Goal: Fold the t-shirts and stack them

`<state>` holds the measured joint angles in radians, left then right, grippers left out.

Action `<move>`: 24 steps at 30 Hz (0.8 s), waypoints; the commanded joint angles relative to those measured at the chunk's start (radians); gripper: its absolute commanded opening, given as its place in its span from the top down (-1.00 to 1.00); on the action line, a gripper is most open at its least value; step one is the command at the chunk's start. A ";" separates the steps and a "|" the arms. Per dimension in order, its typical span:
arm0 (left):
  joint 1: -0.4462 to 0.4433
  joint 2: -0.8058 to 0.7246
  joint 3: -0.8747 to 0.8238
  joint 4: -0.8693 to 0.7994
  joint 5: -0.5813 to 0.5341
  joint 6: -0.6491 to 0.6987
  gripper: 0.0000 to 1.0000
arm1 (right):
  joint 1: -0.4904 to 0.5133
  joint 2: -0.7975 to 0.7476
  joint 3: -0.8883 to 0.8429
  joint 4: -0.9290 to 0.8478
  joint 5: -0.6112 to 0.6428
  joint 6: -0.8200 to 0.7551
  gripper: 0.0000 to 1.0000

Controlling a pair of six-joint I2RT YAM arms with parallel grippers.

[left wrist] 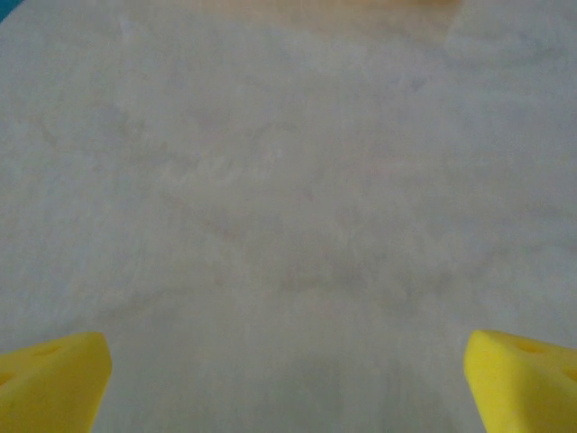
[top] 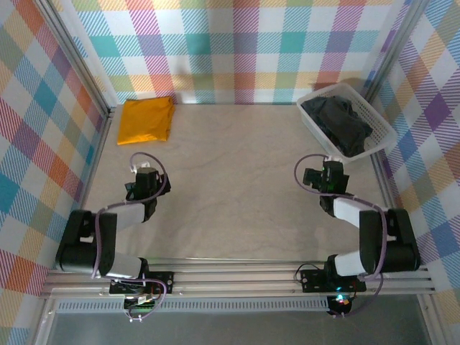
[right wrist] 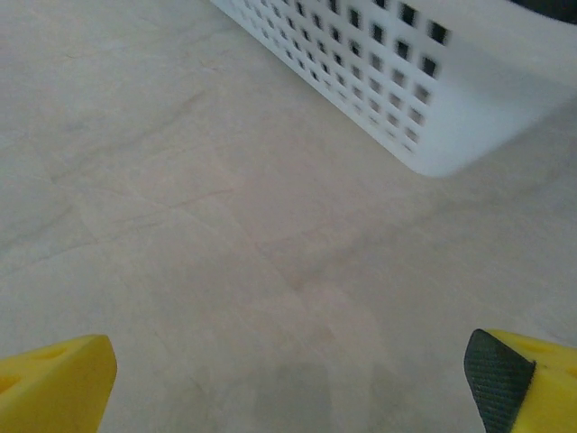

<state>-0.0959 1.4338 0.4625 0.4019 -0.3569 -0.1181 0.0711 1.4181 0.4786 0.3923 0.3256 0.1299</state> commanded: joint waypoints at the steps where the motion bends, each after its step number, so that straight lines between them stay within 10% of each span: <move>1: 0.039 0.065 0.017 0.250 0.068 0.047 -1.00 | -0.022 0.049 -0.018 0.294 -0.076 -0.057 -0.99; 5: 0.020 0.143 -0.131 0.603 0.138 0.111 -1.00 | -0.039 0.087 -0.116 0.503 -0.199 -0.094 -0.99; 24: 0.007 0.128 -0.065 0.443 0.103 0.106 -1.00 | -0.044 0.120 -0.078 0.463 -0.238 -0.104 -0.99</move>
<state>-0.0830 1.5646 0.3786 0.8154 -0.2520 -0.0288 0.0319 1.5387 0.3729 0.8295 0.1143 0.0395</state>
